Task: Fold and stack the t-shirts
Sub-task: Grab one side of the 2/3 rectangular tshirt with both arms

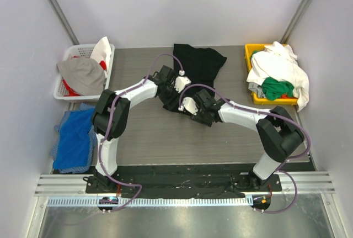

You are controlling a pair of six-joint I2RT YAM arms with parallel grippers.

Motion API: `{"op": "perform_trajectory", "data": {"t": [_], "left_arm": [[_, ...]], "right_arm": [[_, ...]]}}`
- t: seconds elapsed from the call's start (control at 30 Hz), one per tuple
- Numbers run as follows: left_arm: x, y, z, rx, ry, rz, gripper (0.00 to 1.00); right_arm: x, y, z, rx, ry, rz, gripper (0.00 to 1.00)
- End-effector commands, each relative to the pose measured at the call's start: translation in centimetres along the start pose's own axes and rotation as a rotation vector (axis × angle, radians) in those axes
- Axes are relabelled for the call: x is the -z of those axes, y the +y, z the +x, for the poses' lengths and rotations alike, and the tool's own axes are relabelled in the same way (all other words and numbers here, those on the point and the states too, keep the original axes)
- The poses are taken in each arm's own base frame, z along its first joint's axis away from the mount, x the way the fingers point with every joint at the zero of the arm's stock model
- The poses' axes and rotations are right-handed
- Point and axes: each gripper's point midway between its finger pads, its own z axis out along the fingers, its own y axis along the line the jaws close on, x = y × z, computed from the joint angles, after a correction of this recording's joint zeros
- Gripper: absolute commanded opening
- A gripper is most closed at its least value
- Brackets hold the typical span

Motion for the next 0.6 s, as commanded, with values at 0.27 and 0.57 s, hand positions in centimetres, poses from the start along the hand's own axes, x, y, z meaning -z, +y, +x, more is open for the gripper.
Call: {"op": "perform_trajectory", "data": {"t": [0.27,0.57], "left_arm": [[-0.7,-0.6,1.0,-0.018,0.034,0.033,0.44],[-0.1,-1.1,2.2,-0.026,0.090,0.058,0.11]], "right_arm": [[-0.5,-0.5,-0.6,-0.001,-0.018,0.014,0.22],[-0.1,-0.1,-0.5,-0.008,-0.018,-0.010,0.01]]}}
